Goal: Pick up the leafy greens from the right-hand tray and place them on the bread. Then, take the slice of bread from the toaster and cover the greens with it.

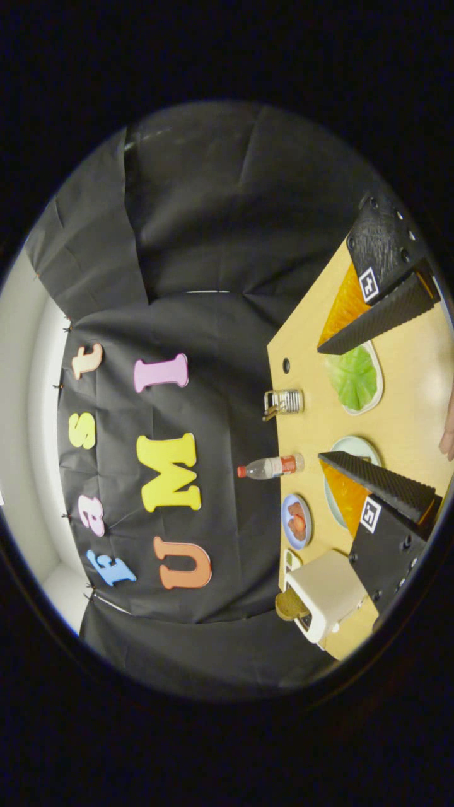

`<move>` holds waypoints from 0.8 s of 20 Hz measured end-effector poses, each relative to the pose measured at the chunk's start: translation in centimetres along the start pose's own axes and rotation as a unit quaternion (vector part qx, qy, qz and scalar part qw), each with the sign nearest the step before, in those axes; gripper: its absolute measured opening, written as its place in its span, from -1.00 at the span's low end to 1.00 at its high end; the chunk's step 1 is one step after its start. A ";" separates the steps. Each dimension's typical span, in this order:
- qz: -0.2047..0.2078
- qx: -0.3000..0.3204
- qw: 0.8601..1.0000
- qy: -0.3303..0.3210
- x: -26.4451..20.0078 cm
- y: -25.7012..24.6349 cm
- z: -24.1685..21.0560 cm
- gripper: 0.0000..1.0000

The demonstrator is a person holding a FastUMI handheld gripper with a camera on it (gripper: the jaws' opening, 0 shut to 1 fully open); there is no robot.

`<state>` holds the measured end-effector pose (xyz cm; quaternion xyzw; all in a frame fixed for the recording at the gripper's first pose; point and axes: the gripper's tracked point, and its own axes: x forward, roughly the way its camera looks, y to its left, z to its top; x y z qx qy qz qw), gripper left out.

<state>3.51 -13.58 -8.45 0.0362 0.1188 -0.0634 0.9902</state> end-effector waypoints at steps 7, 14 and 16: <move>0.013 -0.054 0.998 0.028 4.6 -3.5 -1.4 0.91; 0.043 -0.064 0.995 0.065 11.8 -5.4 -2.4 0.92; 0.044 -0.073 0.992 0.091 14.0 -5.9 -3.3 0.92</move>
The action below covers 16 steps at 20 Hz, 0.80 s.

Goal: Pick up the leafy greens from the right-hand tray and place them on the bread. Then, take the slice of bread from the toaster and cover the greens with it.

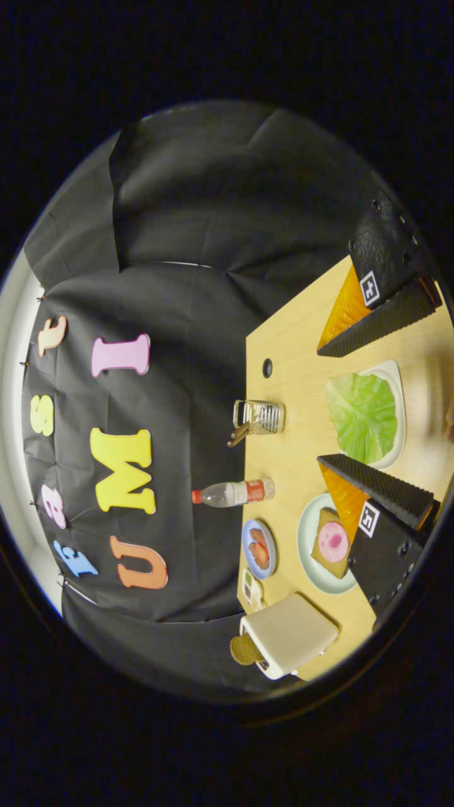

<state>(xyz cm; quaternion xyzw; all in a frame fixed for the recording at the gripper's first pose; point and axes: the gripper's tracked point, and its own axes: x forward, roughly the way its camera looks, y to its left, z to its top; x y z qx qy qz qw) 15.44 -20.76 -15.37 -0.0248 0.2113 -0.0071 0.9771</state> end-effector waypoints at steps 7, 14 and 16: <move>0.005 0.016 0.996 0.083 6.8 -1.8 -2.8 0.92; 0.006 0.037 0.987 0.159 10.4 -2.8 -6.5 0.92; 0.008 0.033 0.985 0.170 10.8 -2.7 -7.1 0.92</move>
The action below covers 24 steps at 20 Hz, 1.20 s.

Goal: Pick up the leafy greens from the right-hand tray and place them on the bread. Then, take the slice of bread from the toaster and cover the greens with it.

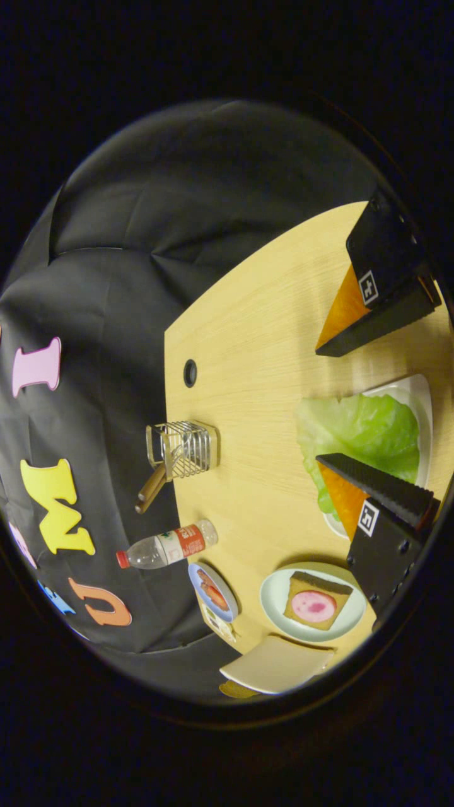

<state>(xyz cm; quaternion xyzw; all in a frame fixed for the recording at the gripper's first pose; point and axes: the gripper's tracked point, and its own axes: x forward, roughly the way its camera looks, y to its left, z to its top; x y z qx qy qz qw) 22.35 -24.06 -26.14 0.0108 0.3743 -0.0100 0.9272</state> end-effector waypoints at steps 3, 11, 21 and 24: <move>0.006 -0.002 1.000 0.017 0.9 0.5 -0.2 0.56; 0.009 0.003 1.000 0.017 0.2 1.2 -0.1 -0.98; -0.015 0.002 0.999 -0.048 -5.9 2.9 1.3 -0.99; -0.023 -0.012 0.997 -0.070 -8.4 4.5 1.7 -0.99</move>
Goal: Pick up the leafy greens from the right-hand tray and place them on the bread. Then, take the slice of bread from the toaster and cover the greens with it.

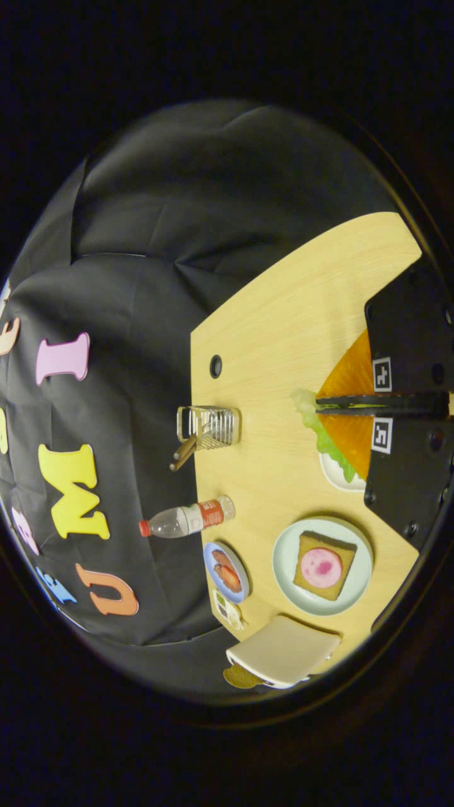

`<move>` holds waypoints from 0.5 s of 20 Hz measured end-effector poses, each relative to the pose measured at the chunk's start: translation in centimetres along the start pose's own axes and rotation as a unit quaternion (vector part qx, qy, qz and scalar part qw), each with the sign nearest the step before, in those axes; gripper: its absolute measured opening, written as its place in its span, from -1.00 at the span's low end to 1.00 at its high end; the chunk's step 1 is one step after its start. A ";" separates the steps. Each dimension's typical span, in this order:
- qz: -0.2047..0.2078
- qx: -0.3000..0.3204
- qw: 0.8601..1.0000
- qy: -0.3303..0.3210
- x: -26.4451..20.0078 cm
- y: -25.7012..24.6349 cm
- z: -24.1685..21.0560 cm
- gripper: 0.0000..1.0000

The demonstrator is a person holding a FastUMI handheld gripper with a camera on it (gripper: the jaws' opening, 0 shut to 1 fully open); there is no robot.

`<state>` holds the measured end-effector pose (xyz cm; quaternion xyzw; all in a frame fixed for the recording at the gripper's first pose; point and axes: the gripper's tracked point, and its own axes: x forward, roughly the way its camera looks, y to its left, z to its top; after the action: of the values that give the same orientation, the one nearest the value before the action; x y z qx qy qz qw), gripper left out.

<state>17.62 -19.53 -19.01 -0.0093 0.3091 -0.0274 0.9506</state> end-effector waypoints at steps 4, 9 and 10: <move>-0.003 -0.018 1.000 -0.013 -1.9 2.4 0.4 -1.00; -0.005 -0.021 0.999 -0.036 -4.3 5.0 1.5 -0.99; -0.003 -0.026 0.999 -0.041 -4.8 5.8 1.8 -0.99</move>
<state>15.14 -13.48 -14.92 -0.0359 0.2709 -0.0223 0.9617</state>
